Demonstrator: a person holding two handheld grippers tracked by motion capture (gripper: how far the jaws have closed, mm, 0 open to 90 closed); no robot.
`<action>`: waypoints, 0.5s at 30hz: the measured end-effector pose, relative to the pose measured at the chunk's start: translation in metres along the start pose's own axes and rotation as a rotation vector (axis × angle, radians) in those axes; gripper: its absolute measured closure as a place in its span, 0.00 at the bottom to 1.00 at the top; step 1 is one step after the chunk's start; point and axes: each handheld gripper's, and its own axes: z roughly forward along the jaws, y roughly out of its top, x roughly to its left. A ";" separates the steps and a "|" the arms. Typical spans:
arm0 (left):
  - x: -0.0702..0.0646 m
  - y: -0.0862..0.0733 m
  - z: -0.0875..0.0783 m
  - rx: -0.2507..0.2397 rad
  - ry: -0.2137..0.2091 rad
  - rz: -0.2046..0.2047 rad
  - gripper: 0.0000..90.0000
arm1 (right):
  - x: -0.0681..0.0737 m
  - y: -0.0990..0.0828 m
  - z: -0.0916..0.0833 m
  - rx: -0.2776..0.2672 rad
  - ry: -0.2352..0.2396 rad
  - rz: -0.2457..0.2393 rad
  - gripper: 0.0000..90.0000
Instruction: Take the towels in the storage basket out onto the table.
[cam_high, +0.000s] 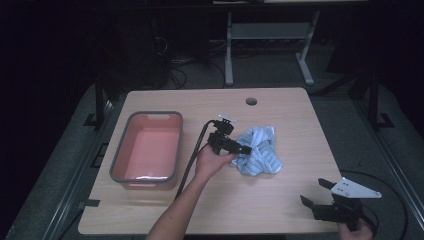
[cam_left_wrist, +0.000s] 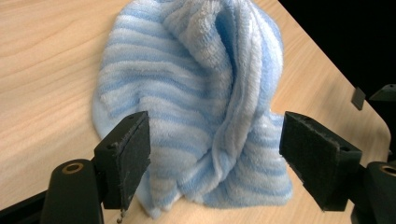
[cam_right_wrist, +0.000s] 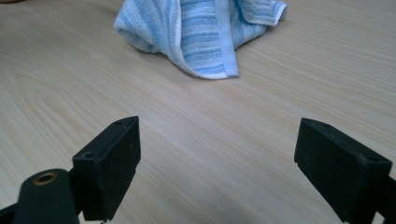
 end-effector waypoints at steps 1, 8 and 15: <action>0.001 -0.001 -0.002 0.004 -0.002 0.005 0.27 | 0.000 0.000 0.001 0.002 0.000 0.006 0.16; 0.004 -0.007 -0.013 -0.007 0.001 0.006 0.26 | 0.003 0.002 0.005 0.014 0.003 -0.001 0.16; 0.002 -0.016 -0.022 -0.029 -0.015 0.012 0.25 | 0.002 0.001 0.005 0.015 0.000 -0.003 0.16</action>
